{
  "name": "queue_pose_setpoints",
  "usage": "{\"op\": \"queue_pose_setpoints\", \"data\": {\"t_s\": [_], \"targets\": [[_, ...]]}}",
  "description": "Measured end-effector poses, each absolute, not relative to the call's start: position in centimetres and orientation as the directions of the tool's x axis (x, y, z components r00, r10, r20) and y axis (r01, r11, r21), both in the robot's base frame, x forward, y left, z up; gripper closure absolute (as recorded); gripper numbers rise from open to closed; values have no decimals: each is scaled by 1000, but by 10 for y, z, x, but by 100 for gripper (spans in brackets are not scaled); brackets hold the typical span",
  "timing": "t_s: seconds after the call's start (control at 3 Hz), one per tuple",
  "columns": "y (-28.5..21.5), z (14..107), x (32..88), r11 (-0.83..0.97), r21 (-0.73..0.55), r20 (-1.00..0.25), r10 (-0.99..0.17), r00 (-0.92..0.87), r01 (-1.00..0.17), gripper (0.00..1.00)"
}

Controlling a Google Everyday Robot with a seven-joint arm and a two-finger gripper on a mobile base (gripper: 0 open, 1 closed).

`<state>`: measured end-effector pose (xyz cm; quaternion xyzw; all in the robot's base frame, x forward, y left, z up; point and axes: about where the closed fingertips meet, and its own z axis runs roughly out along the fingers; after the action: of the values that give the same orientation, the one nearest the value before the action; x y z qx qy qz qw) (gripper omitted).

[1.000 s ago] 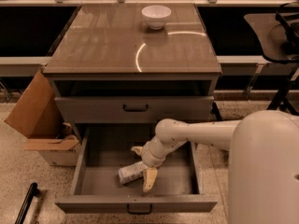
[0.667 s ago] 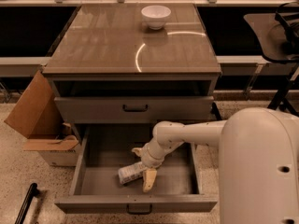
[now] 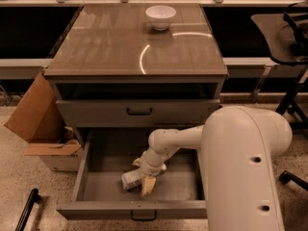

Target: Pick blue plastic bottle from middle drawer and place on counter

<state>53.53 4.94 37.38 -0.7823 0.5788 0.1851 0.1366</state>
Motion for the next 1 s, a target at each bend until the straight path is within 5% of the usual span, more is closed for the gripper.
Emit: {"op": "queue_pose_setpoints", "data": {"t_s": [1.0], "targets": [[47,394,528,-293,-44,-441,-852,282,-955,89]]}}
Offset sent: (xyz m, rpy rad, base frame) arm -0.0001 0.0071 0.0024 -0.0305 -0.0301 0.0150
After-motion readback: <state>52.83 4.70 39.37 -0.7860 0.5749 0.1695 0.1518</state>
